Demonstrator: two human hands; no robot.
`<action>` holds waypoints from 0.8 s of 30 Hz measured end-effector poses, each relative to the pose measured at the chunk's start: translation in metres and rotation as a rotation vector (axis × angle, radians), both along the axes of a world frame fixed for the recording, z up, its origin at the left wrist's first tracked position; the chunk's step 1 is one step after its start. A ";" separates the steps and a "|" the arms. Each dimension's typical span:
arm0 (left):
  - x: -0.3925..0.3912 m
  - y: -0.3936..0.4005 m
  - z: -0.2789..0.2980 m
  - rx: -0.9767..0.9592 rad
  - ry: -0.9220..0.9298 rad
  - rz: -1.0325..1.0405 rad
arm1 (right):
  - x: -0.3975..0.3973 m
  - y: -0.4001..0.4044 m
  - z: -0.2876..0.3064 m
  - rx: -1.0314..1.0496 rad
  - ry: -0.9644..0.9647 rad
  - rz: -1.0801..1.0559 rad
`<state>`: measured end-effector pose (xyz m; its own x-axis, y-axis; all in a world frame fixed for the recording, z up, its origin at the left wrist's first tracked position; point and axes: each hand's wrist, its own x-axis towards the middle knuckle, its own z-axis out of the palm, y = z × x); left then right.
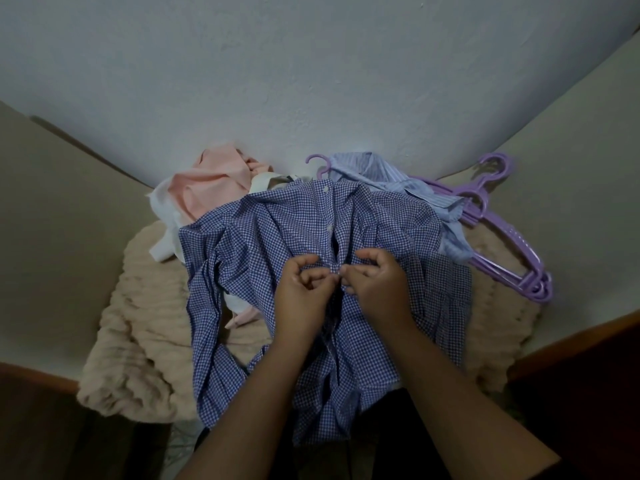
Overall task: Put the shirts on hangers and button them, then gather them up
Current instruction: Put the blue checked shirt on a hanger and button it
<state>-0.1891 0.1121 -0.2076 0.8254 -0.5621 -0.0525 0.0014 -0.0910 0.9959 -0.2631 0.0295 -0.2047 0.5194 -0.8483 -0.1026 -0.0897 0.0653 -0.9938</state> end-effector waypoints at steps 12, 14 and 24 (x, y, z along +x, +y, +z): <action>-0.006 0.005 0.001 0.055 -0.178 -0.010 | 0.001 0.002 0.000 0.002 0.033 -0.040; -0.006 0.006 0.000 0.015 -0.151 0.004 | 0.000 0.004 0.000 -0.007 0.030 -0.034; -0.003 0.002 -0.001 -0.023 -0.172 -0.009 | 0.001 0.005 0.005 -0.023 0.026 -0.011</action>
